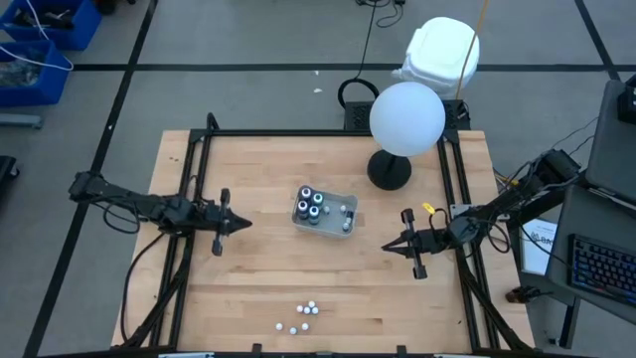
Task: Pick & Place food coloring
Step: Put the small red food coloring bottle into the gray bin
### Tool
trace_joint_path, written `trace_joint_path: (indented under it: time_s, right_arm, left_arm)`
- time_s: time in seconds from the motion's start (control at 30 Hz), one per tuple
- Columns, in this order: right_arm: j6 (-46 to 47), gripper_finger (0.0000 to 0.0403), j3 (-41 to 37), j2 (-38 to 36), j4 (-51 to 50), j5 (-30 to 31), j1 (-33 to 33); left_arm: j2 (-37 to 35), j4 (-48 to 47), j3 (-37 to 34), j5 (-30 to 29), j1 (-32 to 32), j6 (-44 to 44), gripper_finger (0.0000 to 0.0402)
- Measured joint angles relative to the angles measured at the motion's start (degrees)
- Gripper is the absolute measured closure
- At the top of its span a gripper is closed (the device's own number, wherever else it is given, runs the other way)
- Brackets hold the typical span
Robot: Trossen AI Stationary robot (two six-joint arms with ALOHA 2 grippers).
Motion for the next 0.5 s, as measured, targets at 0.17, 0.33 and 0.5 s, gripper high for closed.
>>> trace_joint_path:
  time_s: [0.17,0.33,0.5]
  right_arm:
    - [-1.9,0.0403,5.5,4.5,-2.9,1.5,-0.2]
    - [-3.5,0.0403,14.4,13.3,-6.5,1.3,-0.8]
    - [0.6,0.0403,24.9,22.1,-16.6,1.2,-0.7]
  left_arm:
    - [0.0,-0.2,0.3,0.4,0.0,-0.2,0.0393]
    - [0.0,-0.4,0.3,0.5,0.0,-0.5,0.0392]
    - [0.0,-0.4,0.3,0.5,0.0,-0.6,0.0392]
